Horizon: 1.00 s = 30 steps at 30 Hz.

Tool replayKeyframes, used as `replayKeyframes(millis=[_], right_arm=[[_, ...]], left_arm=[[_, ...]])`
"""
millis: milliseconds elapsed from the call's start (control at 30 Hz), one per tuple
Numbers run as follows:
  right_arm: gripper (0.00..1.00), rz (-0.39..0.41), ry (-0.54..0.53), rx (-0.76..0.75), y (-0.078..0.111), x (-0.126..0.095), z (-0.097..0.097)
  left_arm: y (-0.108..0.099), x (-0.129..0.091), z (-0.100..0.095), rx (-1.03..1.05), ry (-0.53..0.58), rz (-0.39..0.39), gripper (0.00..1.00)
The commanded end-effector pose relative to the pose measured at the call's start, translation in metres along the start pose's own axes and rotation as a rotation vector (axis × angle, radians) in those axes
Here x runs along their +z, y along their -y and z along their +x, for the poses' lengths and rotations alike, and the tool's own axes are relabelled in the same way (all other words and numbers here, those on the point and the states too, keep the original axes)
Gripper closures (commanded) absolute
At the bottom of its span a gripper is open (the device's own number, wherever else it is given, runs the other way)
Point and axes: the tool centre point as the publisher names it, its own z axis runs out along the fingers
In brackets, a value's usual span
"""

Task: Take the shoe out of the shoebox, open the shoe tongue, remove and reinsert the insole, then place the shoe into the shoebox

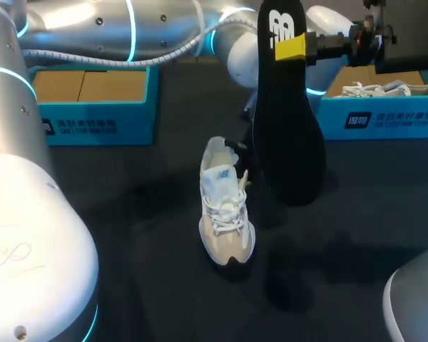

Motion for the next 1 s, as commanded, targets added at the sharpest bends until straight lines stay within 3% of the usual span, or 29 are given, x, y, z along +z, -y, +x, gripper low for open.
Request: replayKeyframes(millis=[33, 500, 533, 567, 600, 667, 700, 733, 767, 1000], right_arm=[[1.0, 0.001, 0.002, 0.002, -0.001, 0.003, 0.0], [1.0, 0.001, 0.002, 0.002, -0.001, 0.003, 0.0], [1.0, 0.001, 0.002, 0.002, -0.001, 0.003, 0.0], [1.0, 0.001, 0.002, 0.002, -0.001, 0.003, 0.0], [1.0, 0.001, 0.002, 0.002, -0.001, 0.003, 0.0], [1.0, 0.001, 0.002, 0.002, -0.001, 0.003, 0.0], [1.0, 0.001, 0.002, 0.002, -0.001, 0.003, 0.0], [1.0, 0.001, 0.002, 0.002, -0.001, 0.003, 0.0], [1.0, 0.001, 0.002, 0.002, -0.001, 0.003, 0.0], [1.0, 0.001, 0.002, 0.002, -0.001, 0.003, 0.0]], left_arm=[[0.002, 0.004, -0.006, 0.018, -0.01, 0.007, 1.0], [0.012, 0.027, -0.022, 0.013, -0.048, 0.02, 1.0], [0.012, 0.028, -0.022, 0.011, -0.052, 0.021, 0.95], [0.012, 0.028, -0.022, 0.012, -0.053, 0.026, 0.73], [0.013, 0.028, -0.021, 0.012, -0.053, 0.027, 0.59], [0.014, 0.024, -0.019, 0.017, -0.045, 0.035, 0.44], [0.014, 0.022, -0.018, 0.015, -0.038, 0.04, 0.3], [0.014, 0.019, -0.016, 0.016, -0.034, 0.044, 0.08], [0.014, 0.017, -0.015, 0.017, -0.025, 0.05, 0.0], [0.012, -0.015, -0.013, 0.008, 0.053, 0.047, 0.0]])
